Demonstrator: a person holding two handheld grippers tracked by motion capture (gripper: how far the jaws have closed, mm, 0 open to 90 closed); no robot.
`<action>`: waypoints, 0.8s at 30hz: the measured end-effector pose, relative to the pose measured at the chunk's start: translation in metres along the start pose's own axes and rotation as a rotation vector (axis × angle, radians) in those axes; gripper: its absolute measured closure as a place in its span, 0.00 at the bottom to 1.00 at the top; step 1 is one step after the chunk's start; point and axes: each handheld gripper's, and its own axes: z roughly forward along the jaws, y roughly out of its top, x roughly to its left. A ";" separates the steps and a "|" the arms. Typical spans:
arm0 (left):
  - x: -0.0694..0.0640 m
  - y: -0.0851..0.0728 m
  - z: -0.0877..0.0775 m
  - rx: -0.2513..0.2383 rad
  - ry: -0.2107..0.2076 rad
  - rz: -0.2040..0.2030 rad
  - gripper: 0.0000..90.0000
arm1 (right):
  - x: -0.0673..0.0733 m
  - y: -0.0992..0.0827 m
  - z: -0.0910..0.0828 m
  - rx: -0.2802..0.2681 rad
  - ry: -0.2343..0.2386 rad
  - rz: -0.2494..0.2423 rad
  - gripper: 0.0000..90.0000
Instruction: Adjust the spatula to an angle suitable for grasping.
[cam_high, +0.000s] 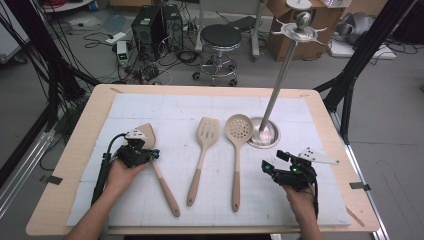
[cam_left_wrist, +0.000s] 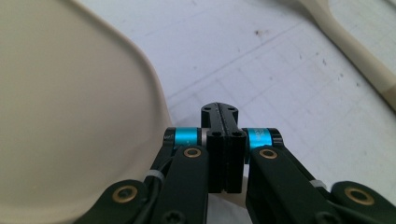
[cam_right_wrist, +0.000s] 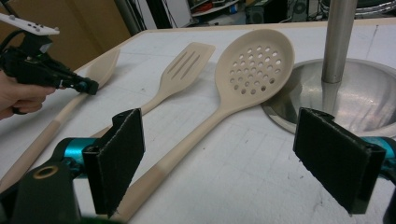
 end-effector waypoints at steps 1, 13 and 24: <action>0.000 0.000 0.000 0.000 0.000 0.000 1.00 | 0.000 0.000 0.000 0.000 0.001 -0.001 0.18; 0.003 -0.027 -0.028 -0.047 0.017 -0.042 1.00 | 0.002 0.002 -0.001 -0.008 0.005 -0.007 0.18; -0.026 -0.057 -0.064 -0.142 -0.122 -0.078 1.00 | 0.004 0.003 0.000 -0.009 0.019 -0.018 0.18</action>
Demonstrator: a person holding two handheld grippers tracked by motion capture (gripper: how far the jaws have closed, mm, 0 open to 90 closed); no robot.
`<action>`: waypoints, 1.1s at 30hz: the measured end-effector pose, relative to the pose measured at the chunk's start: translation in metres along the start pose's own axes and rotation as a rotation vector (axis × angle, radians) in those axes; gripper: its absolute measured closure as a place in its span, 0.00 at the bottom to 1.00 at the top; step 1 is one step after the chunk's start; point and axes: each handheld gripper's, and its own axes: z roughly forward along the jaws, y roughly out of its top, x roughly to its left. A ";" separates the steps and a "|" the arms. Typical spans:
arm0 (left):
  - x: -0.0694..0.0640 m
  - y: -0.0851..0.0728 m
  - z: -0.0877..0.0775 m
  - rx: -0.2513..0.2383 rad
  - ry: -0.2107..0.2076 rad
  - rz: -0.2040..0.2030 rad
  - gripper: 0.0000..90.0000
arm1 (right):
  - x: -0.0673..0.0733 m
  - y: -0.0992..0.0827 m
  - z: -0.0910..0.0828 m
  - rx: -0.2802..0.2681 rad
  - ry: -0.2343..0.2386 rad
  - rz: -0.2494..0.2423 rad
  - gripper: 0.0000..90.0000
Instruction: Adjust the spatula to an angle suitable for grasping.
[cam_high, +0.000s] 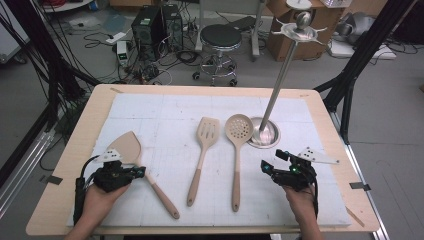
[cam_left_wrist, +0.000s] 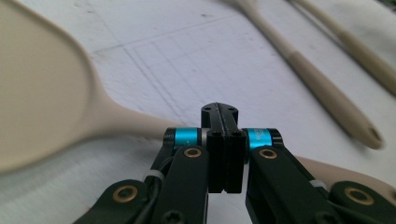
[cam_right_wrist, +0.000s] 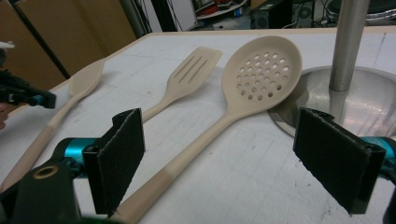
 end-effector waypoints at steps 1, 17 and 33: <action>-0.004 -0.003 -0.003 -0.002 -0.014 -0.006 1.00 | 0.000 0.000 0.001 0.005 0.003 0.002 0.18; -0.074 -0.046 0.018 0.162 -0.252 0.041 1.00 | 0.002 0.000 0.003 0.011 0.001 -0.008 0.18; -0.073 -0.024 0.047 0.171 -0.172 0.108 1.00 | 0.002 0.000 0.003 0.012 0.002 -0.009 0.18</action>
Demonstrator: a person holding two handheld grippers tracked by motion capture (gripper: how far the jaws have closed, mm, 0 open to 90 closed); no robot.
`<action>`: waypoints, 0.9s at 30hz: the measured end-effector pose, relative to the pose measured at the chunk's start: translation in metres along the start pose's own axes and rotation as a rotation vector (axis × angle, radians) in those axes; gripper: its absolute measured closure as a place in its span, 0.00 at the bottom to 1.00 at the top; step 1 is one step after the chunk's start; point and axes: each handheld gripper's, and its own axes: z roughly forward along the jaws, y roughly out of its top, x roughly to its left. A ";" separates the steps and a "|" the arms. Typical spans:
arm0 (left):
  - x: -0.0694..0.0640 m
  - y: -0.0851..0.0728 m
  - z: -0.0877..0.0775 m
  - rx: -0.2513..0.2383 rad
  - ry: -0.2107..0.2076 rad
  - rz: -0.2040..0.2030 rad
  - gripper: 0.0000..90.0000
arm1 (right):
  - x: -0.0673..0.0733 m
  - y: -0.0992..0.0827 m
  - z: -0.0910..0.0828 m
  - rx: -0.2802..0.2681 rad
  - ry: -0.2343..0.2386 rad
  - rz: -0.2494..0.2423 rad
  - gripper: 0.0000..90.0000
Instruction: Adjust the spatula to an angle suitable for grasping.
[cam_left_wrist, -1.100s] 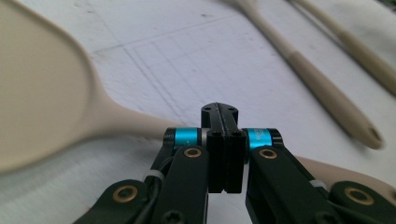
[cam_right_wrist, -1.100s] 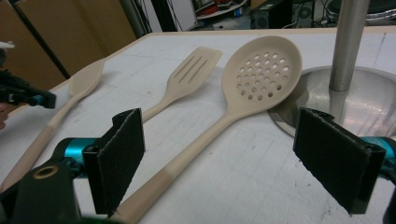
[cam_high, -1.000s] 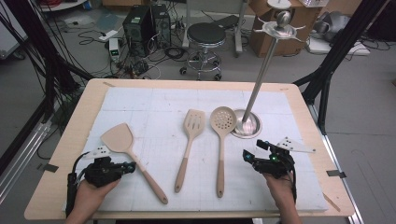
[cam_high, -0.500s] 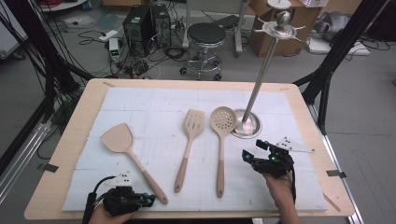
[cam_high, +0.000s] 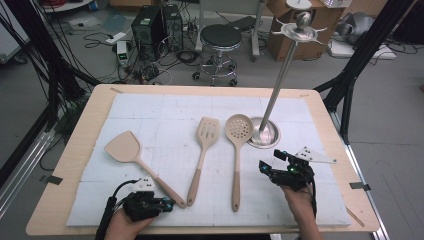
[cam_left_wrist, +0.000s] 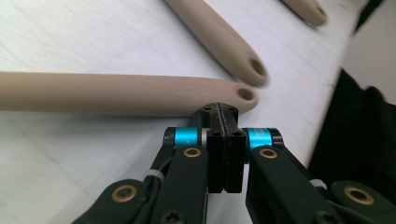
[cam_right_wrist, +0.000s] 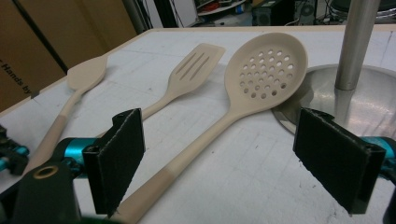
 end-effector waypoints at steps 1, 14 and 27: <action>0.003 0.002 0.000 -0.005 0.004 -0.006 1.00 | 0.000 0.000 0.000 -0.002 -0.001 0.000 0.18; 0.031 0.018 0.004 -0.043 0.099 -0.028 1.00 | 0.000 0.000 0.000 0.003 0.001 0.000 0.18; 0.038 0.035 0.012 -0.057 0.119 -0.045 1.00 | -0.001 0.000 0.000 -0.001 0.000 0.002 0.18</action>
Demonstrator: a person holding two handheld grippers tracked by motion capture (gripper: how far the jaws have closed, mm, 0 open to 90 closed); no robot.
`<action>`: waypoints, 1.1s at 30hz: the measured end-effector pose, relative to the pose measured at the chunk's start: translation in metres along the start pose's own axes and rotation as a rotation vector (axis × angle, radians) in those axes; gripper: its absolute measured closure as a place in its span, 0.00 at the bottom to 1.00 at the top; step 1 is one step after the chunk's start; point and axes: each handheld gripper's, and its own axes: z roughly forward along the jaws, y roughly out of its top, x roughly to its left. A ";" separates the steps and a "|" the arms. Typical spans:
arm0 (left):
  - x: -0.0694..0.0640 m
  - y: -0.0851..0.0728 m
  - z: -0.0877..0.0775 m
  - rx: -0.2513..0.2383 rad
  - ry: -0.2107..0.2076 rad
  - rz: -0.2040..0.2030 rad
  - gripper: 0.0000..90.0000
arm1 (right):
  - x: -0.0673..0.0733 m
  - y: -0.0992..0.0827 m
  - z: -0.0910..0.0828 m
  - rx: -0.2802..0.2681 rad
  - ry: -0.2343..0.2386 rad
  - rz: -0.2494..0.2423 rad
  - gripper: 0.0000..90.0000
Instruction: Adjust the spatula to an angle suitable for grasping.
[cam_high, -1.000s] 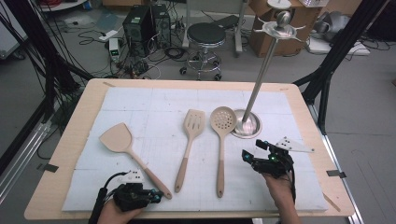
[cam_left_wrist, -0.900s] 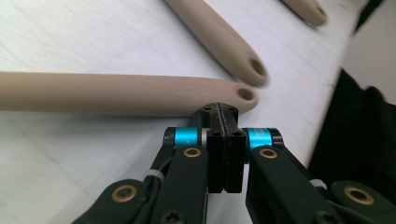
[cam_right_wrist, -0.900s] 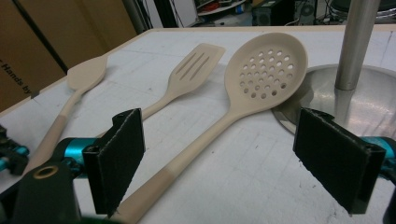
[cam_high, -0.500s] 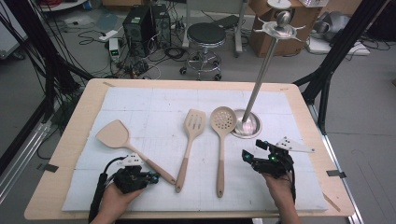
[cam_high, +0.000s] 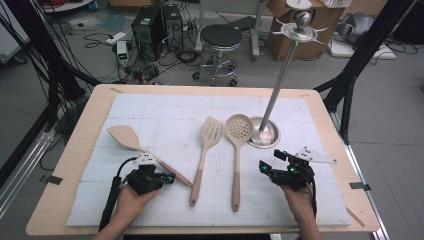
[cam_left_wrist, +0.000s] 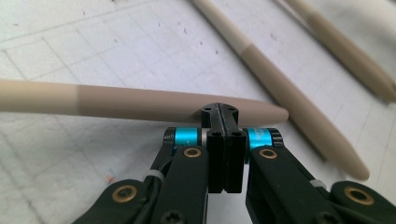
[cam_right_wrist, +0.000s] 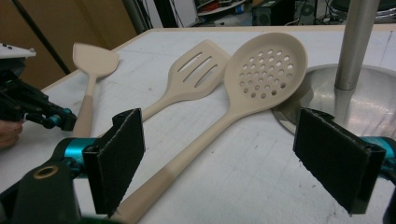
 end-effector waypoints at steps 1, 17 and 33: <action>0.000 -0.001 0.000 0.018 0.012 0.013 1.00 | -0.001 0.000 0.000 0.000 0.001 -0.001 0.18; 0.010 0.011 0.010 -0.071 0.026 -0.053 1.00 | 0.001 0.001 0.003 0.008 0.002 -0.010 0.18; 0.030 0.015 -0.005 -0.075 0.104 -0.066 1.00 | 0.001 0.000 0.004 0.012 0.002 -0.008 0.18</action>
